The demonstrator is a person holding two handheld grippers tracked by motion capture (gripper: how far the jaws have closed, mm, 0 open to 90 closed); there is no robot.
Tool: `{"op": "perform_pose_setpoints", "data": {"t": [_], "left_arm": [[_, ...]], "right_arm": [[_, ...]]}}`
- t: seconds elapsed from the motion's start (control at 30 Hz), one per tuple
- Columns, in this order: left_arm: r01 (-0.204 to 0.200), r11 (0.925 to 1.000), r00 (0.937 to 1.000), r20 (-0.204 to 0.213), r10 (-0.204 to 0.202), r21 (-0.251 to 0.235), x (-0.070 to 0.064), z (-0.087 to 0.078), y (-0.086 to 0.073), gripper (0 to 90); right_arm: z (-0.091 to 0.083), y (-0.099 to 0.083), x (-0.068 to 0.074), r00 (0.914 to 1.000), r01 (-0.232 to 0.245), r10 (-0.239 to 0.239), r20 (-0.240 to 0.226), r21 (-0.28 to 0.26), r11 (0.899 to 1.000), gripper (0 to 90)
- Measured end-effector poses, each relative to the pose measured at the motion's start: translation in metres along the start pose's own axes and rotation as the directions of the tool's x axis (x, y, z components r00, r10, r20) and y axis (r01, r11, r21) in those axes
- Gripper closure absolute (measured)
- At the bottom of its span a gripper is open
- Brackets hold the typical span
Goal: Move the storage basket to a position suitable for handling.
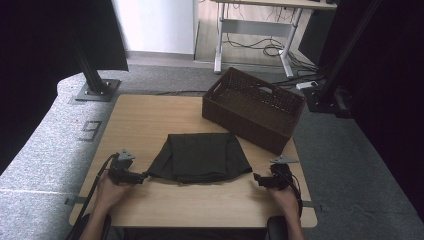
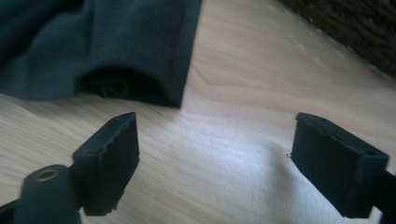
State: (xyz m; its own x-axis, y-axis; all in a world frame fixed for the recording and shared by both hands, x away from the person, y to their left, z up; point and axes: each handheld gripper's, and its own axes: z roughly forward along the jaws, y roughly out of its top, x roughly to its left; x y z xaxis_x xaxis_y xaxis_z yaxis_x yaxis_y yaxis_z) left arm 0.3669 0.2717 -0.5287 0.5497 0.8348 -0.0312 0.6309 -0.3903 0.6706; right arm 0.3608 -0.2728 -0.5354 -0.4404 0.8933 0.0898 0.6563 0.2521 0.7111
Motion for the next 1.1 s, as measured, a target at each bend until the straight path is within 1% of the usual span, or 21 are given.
{"op": "perform_pose_setpoints", "data": {"t": [0.1, 0.13, 0.17, 0.2, 0.23, 0.27, 0.3, 0.33, 0.37, 0.4, 0.43, 0.47, 0.53, 0.57, 0.6, 0.63, 0.77, 0.93, 1.0, 1.07, 1.1], "left_arm": [[-0.009, 0.9999, 1.0, 0.001, 0.009, -0.007, -0.001, -0.001, 0.003, 11.1], [-0.022, 0.9996, 0.9998, 0.003, 0.022, -0.019, -0.003, -0.002, 0.008, 13.0], [-0.022, 0.9996, 0.9998, 0.003, 0.022, -0.019, -0.003, -0.002, 0.008, 13.6], [-0.026, 0.9991, 0.9996, 0.012, 0.027, -0.033, -0.004, -0.003, 0.015, 14.4], [-0.026, 0.9991, 0.9996, 0.012, 0.027, -0.033, -0.004, -0.003, 0.015, 14.5], [-0.054, 0.9983, 0.9985, -0.006, 0.054, -0.023, -0.006, -0.006, 0.024, 14.6], [-0.054, 0.9983, 0.9985, -0.006, 0.054, -0.023, -0.006, -0.006, 0.024, 14.6], [-0.076, 0.9965, 0.997, -0.017, 0.075, -0.036, -0.007, -0.012, 0.033, 15.1], [-0.076, 0.9965, 0.997, -0.017, 0.075, -0.036, -0.007, -0.012, 0.033, 16.4], [-0.089, 0.9951, 0.996, -0.009, 0.089, -0.042, -0.008, -0.014, 0.041, 17.2], [-0.089, 0.9951, 0.996, -0.009, 0.089, -0.042, -0.008, -0.014, 0.041, 17.2], [-0.111, 0.9932, 0.9938, -0.014, 0.11, -0.035, -0.01, -0.013, 0.047, 17.2], [-0.124, 0.992, 0.9919, -0.03, 0.123, -0.024, -0.011, -0.012, 0.054, 17.3], [-0.124, 0.992, 0.9919, -0.03, 0.123, -0.024, -0.011, -0.012, 0.054, 17.3], [-0.115, 0.9927, 0.9934, -0.009, 0.115, -0.037, -0.008, -0.012, 0.059, 17.3], [-0.114, 0.9927, 0.9935, -0.005, 0.114, -0.039, -0.008, -0.012, 0.061, 17.3], [-0.109, 0.9936, 0.994, -0.016, 0.108, -0.031, -0.005, -0.017, 0.062, 17.3], [-0.089, 0.9957, 0.9959, -0.014, 0.089, -0.024, 0.004, -0.029, 0.05, 17.2], [-0.082, 0.9961, 0.9965, -0.018, 0.081, -0.033, 0.006, -0.037, 0.043, 17.0], [-0.05, 0.9971, 0.9988, -0.006, 0.049, -0.058, 0.013, -0.046, 0.036, 17.3], [-0.031, 0.9969, 0.9995, -0.012, 0.031, -0.072, 0.016, -0.048, 0.035, 18.0]], "right_arm": [[0.0, 0.005, 0.001, 1.0, 0.005, -0.005, -0.007, -0.005, 1.0, 18.8], [0.0, 0.012, 0.003, 0.9999, 0.008, -0.008, -0.015, -0.015, 1.0, 19.9], [0.0, 0.012, 0.003, 0.9999, 0.008, -0.008, -0.015, -0.015, 1.0, 19.9], [0.002, 0.018, 0.006, 0.9996, 0.015, -0.016, -0.024, -0.018, 1.0, 22.1], [0.002, 0.018, 0.006, 0.9996, 0.015, -0.016, -0.024, -0.018, 1.0, 22.1], [0.004, 0.025, 0.008, 0.9991, 0.032, -0.033, -0.028, -0.017, 0.999, 23.5], [0.004, 0.025, 0.008, 0.9991, 0.032, -0.033, -0.028, -0.017, 0.999, 23.5], [0.006, 0.032, 0.011, 0.9984, 0.048, -0.049, -0.029, -0.017, 0.999, 25.2], [0.006, 0.032, 0.011, 0.9984, 0.048, -0.049, -0.029, -0.017, 0.999, 25.2], [0.009, 0.039, 0.013, 0.9977, 0.057, -0.058, -0.036, -0.016, 0.998, 27.4], [0.009, 0.039, 0.013, 0.9977, 0.057, -0.058, -0.036, -0.016, 0.998, 27.4], [0.012, 0.045, 0.014, 0.9971, 0.066, -0.066, -0.036, -0.014, 0.998, 28.3], [0.015, 0.051, 0.016, 0.9964, 0.075, -0.076, -0.039, -0.012, 0.997, 29.9], [0.015, 0.051, 0.016, 0.9964, 0.075, -0.076, -0.039, -0.012, 0.997, 29.9], [0.018, 0.056, 0.017, 0.9958, 0.083, -0.084, -0.038, -0.006, 0.996, 29.9], [0.02, 0.058, 0.018, 0.9952, 0.09, -0.09, -0.039, -0.003, 0.996, 29.9], [0.027, 0.064, 0.019, 0.9938, 0.105, -0.104, -0.04, 0.009, 0.994, 29.7], [0.03, 0.066, 0.018, 0.9935, 0.11, -0.109, -0.034, 0.013, 0.994, 28.4], [0.029, 0.065, 0.016, 0.9938, 0.108, -0.107, -0.031, 0.012, 0.994, 28.0], [0.028, 0.064, 0.014, 0.9944, 0.102, -0.102, -0.026, 0.011, 0.995, 27.6], [0.027, 0.064, 0.013, 0.9947, 0.099, -0.099, -0.027, 0.01, 0.995, 27.6]]}}
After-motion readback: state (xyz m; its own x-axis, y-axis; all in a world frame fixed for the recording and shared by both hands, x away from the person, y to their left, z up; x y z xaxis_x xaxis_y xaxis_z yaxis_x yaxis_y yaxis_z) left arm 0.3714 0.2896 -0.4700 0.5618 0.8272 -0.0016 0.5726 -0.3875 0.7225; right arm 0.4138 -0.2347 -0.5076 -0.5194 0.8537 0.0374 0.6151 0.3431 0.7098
